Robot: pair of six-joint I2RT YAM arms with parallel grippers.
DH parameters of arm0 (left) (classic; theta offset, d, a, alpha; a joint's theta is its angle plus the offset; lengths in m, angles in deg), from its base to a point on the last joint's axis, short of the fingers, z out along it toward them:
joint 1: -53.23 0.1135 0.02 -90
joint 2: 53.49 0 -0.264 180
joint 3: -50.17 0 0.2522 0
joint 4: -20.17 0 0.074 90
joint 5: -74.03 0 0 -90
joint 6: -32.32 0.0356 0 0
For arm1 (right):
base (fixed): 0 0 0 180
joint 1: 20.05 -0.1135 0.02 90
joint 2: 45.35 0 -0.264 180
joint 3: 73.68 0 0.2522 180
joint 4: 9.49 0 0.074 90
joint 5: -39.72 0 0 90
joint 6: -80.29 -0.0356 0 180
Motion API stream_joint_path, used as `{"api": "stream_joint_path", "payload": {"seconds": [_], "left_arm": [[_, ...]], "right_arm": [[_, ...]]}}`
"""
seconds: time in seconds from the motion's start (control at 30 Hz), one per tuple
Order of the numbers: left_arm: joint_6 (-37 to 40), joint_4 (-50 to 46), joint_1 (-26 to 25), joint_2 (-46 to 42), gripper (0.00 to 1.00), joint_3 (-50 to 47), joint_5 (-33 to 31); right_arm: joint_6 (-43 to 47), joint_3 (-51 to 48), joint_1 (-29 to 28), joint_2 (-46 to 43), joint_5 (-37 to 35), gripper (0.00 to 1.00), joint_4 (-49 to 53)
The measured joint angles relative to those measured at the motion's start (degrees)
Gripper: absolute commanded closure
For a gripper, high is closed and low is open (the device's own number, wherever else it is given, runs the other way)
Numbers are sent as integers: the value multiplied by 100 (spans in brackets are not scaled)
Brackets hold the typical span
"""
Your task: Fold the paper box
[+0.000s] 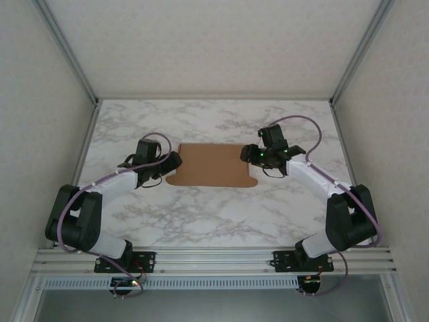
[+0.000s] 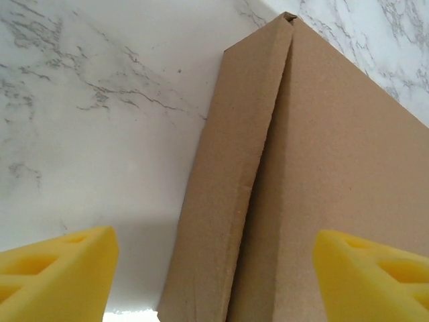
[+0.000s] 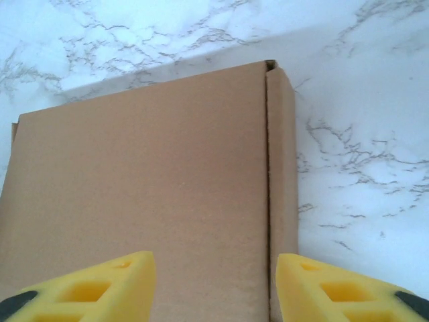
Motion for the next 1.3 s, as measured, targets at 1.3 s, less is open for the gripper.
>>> {"api": "stream_joint_path", "payload": {"seconds": [1.3], "left_arm": [[164,-184,9,546,16,509,-448]], "right_arm": [[-129,-170,365,809,715,41,-326]]}}
